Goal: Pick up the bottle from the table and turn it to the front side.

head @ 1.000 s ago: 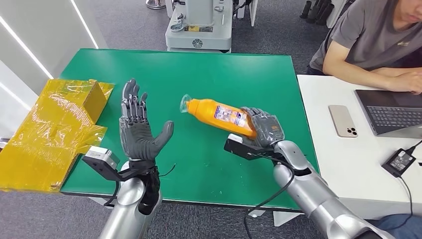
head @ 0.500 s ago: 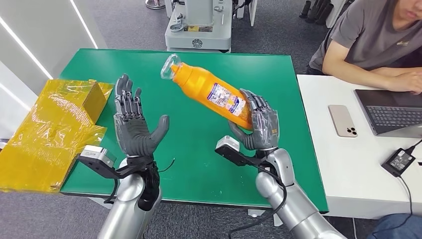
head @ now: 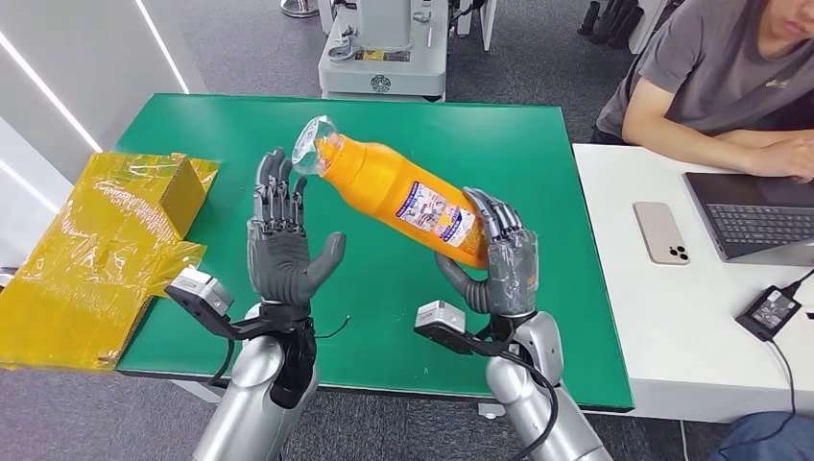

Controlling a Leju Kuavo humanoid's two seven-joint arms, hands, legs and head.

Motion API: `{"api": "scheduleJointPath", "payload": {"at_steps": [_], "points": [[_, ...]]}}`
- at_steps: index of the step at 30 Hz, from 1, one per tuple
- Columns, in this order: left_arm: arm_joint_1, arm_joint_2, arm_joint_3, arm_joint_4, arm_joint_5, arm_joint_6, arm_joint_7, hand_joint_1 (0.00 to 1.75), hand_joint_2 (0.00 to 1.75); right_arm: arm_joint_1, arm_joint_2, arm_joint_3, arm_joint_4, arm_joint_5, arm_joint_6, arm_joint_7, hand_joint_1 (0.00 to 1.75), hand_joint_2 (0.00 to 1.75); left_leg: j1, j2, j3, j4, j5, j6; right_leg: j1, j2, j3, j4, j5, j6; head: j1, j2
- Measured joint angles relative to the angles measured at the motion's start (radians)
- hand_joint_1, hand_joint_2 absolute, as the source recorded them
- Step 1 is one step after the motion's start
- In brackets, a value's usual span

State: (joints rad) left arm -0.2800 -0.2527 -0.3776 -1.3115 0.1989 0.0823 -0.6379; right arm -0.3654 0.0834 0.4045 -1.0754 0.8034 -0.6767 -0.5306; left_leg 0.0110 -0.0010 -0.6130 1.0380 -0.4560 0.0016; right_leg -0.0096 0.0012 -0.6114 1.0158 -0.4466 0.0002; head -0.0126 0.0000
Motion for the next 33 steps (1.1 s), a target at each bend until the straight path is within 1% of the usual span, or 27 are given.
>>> {"api": "scheduleJointPath", "payload": {"at_steps": [2,4,6,9,16,19,25,30,33], "points": [[-0.002,0.000,-0.006,0.011,0.013,-0.042,0.017,0.00,1.75,0.002,0.000,-0.001,0.003,-0.008,0.002,0.014,1.75,1.75,0.000,0.000,0.000,0.000,0.000,0.000,0.000,0.000,0.000,0.000,0.000,0.000,0.000,0.000],[-0.004,0.000,-0.009,0.020,0.025,-0.082,0.028,0.00,1.75,0.001,0.000,0.003,0.010,-0.016,0.014,0.045,1.75,1.75,0.000,0.000,0.000,0.000,0.000,0.000,0.000,0.000,0.000,0.000,0.000,0.000,0.000,0.000],[-0.005,0.000,-0.009,0.027,0.031,-0.114,0.037,0.00,1.75,-0.001,-0.002,0.012,0.022,-0.021,0.040,0.082,1.75,1.75,0.000,0.000,0.000,0.000,0.000,0.000,0.000,0.000,0.000,0.000,0.000,0.000,0.000,0.000],[-0.005,0.001,-0.009,0.035,0.031,-0.152,0.041,0.00,1.75,-0.003,-0.006,0.034,0.041,-0.031,0.087,0.116,1.75,1.75,0.000,0.000,0.000,0.000,0.000,0.000,0.000,0.000,0.000,0.000,0.000,0.000,0.000,0.000],[-0.006,0.001,-0.005,0.047,0.022,-0.177,0.044,0.00,1.75,-0.031,-0.017,0.068,0.083,-0.042,0.162,0.134,1.75,1.75,0.000,0.000,-0.001,0.000,0.000,0.000,0.000,0.000,-0.001,0.000,0.000,0.000,0.000,0.000],[-0.006,0.001,-0.001,0.052,0.018,-0.180,0.048,0.00,1.75,-0.047,-0.019,0.077,0.099,-0.047,0.175,0.130,1.75,1.75,0.000,0.000,-0.001,0.000,0.000,0.000,0.000,0.000,-0.001,0.000,0.000,0.000,0.000,0.000],[-0.011,0.001,0.006,0.055,0.015,-0.182,0.053,0.00,1.75,-0.068,-0.020,0.089,0.119,-0.050,0.155,0.108,1.75,1.75,0.000,0.000,-0.001,0.000,0.000,0.000,0.000,0.000,-0.001,0.000,0.000,0.000,0.000,0.000],[-0.017,0.000,0.006,0.058,0.010,-0.186,0.056,0.00,1.75,-0.073,-0.019,0.096,0.117,-0.050,0.077,0.066,1.75,1.75,0.000,0.000,-0.001,0.000,0.000,0.000,0.000,0.000,-0.001,0.000,0.000,0.000,0.000,0.000],[-0.021,-0.001,0.006,0.060,0.007,-0.187,0.054,0.00,1.75,-0.067,-0.017,0.095,0.102,-0.049,0.019,0.017,1.75,1.75,0.000,0.000,-0.001,0.000,0.000,0.000,0.000,0.000,-0.001,0.000,0.000,0.000,0.000,0.000]]}}
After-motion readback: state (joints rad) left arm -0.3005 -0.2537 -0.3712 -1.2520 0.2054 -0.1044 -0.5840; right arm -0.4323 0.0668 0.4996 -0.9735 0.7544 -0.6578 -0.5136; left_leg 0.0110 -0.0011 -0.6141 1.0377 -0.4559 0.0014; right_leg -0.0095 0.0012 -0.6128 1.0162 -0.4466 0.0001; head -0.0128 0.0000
